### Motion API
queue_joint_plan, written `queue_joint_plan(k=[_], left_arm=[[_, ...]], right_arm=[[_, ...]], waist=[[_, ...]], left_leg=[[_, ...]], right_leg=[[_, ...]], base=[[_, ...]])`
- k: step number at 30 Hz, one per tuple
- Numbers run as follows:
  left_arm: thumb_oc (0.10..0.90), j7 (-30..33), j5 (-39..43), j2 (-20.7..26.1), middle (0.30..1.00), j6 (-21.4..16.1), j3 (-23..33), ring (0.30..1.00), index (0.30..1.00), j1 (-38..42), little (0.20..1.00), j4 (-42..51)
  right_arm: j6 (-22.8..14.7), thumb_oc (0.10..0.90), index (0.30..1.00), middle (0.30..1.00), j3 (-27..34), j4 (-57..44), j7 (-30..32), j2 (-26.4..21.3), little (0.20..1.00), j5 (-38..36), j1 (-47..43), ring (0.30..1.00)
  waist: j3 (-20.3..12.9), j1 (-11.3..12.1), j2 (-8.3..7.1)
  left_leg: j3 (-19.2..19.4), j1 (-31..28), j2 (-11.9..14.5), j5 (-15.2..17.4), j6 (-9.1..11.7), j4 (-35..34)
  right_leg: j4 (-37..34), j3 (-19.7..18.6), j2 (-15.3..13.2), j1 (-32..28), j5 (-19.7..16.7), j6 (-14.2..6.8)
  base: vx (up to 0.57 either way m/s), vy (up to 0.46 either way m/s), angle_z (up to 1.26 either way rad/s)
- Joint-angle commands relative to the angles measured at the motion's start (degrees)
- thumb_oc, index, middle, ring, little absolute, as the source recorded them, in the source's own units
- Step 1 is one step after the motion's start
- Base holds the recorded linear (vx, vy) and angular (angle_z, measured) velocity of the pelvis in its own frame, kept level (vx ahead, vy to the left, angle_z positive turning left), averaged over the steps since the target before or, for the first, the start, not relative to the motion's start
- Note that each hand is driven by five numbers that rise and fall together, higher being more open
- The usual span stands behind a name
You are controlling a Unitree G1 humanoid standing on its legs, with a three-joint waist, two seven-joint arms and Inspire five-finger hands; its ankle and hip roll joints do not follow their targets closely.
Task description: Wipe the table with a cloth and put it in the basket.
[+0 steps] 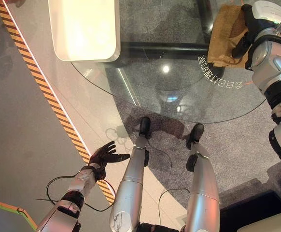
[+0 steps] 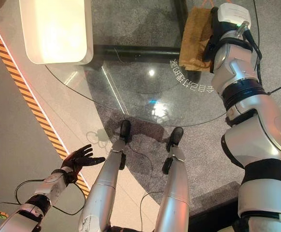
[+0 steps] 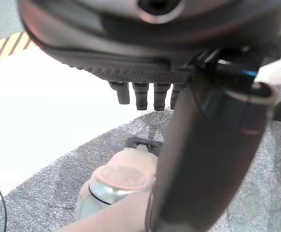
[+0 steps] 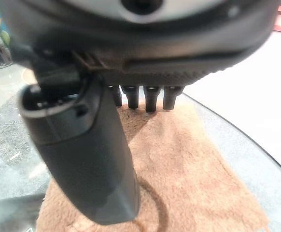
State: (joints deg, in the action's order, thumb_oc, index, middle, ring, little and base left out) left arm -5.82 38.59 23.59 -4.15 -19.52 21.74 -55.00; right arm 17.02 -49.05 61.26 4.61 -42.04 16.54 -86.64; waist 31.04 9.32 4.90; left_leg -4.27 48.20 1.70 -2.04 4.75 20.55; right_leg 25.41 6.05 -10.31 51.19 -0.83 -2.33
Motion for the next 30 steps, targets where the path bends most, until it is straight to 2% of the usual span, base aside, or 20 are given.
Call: queue_joint_plan(k=[1,16,30], left_arm=[[0.8,-0.12,0.67,2.84,0.9,0.31,-0.6,0.9,0.9,-4.98,0.9,0.1],[0.8,-0.36,1.1,2.92,0.9,0.26,-1.02,0.9,0.9,-5.15,0.9,0.64],[0.8,-0.14,1.17,2.8,0.9,0.52,-1.36,0.9,0.9,-5.16,0.9,1.38]], right_arm=[[-0.58,0.8,0.9,0.9,-4.67,-0.37,2.3,-4.21,0.9,3.76,-8.47,0.9],[0.39,0.8,0.9,0.9,-4.95,-0.87,8.35,-3.49,0.9,3.79,-9.58,0.9],[0.57,0.8,0.9,0.9,-5.64,-2.15,7.67,-3.14,0.9,4.1,-10.01,0.9]], waist=[[-1.24,0.39,2.78],[-1.24,0.82,3.0],[-1.24,0.96,3.03]], left_leg=[[0.41,1.18,-1.01,-0.47,-2.92,0.57],[0.28,1.08,-0.97,-0.78,-2.82,-0.24],[0.32,1.23,-0.97,-0.72,-2.85,-0.37]], right_leg=[[1.15,2.93,0.18,-0.65,2.53,0.66],[0.58,3.35,0.1,-0.91,2.46,0.52],[0.24,3.59,-0.05,-0.85,2.37,0.44]], base=[[0.0,0.0,0.0],[0.0,0.0,0.0],[0.0,0.0,0.0]])
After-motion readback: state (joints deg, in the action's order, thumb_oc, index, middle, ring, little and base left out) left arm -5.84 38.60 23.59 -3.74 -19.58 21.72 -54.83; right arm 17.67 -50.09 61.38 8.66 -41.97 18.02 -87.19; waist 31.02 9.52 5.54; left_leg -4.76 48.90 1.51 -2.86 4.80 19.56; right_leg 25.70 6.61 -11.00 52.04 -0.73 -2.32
